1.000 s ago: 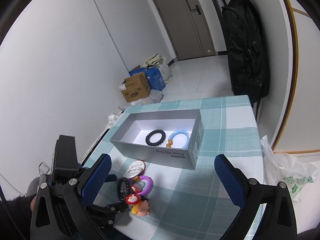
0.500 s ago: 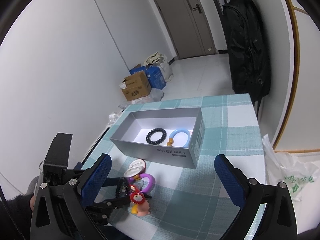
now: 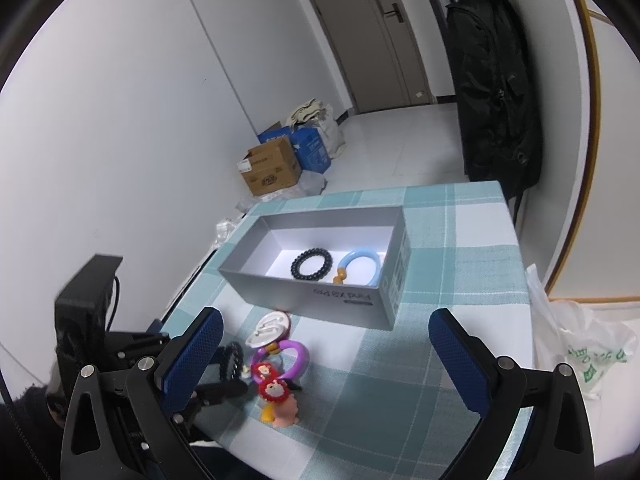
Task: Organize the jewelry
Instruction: 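Grasp the black beaded bracelet with the left gripper while the right gripper grasps the red toy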
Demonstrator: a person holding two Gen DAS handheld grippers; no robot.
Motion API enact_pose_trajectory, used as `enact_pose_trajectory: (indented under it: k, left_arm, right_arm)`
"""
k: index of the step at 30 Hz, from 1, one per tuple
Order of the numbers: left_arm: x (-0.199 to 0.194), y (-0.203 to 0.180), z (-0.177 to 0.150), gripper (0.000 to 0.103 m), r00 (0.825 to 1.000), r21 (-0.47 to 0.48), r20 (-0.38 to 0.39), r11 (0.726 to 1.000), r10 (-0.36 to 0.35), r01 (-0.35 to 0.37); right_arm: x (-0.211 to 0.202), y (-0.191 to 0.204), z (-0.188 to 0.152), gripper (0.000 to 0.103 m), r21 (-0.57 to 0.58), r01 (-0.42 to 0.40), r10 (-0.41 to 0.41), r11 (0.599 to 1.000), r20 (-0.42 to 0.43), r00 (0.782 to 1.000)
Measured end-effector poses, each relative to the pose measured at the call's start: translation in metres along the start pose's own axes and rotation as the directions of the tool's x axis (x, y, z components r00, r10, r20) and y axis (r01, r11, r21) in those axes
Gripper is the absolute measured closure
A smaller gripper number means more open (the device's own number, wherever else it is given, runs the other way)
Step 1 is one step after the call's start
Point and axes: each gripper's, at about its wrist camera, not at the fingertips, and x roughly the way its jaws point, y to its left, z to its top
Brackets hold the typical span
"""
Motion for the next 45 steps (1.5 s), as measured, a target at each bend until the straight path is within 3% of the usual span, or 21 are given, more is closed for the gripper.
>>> enact_pose_trajectory:
  k: [15, 21, 23, 24, 30, 32, 40, 45]
  left_arm:
    - [-0.039, 0.030, 0.003, 0.067, 0.985, -0.200, 0.166, 0.980, 0.036, -0.002]
    - [-0.044, 0.034, 0.005, 0.067, 0.981, -0.204, 0.191, 0.979, 0.031, 0.009]
    - [-0.044, 0.034, 0.005, 0.067, 0.981, -0.200, 0.194, 0.980, 0.019, 0.021]
    - [-0.045, 0.034, 0.004, 0.067, 0.981, -0.199, 0.195, 0.980, 0.017, 0.022]
    - [-0.047, 0.034, 0.003, 0.067, 0.980, -0.183, 0.197, 0.983, 0.018, 0.018]
    - [-0.048, 0.033, 0.003, 0.067, 0.980, -0.173, 0.199, 0.985, 0.022, 0.013]
    - [-0.047, 0.027, 0.004, 0.067, 0.980, -0.138, 0.198, 0.990, 0.014, 0.014]
    - [-0.046, 0.031, 0.005, 0.067, 0.981, -0.154, 0.192, 0.988, 0.000, 0.030]
  right_arm:
    - [0.033, 0.026, -0.031, 0.002, -0.098, -0.058, 0.036, 0.994, -0.206, 0.978]
    - [0.046, 0.047, -0.045, 0.020, -0.216, -0.060, 0.003, 0.975, -0.255, 0.967]
    - [0.051, 0.051, -0.048, 0.034, -0.244, -0.064, -0.003, 0.968, -0.266, 0.964]
    - [0.053, 0.053, -0.049, 0.036, -0.254, -0.065, -0.007, 0.965, -0.272, 0.962]
    - [0.063, 0.050, -0.051, 0.052, -0.255, -0.060, -0.017, 0.965, -0.288, 0.957]
    - [0.064, 0.051, -0.052, 0.063, -0.246, -0.068, -0.007, 0.967, -0.293, 0.956]
    - [0.064, 0.048, -0.047, 0.079, -0.221, -0.058, -0.006, 0.974, -0.280, 0.960]
    - [0.061, 0.046, -0.043, 0.082, -0.205, -0.064, 0.008, 0.977, -0.267, 0.964]
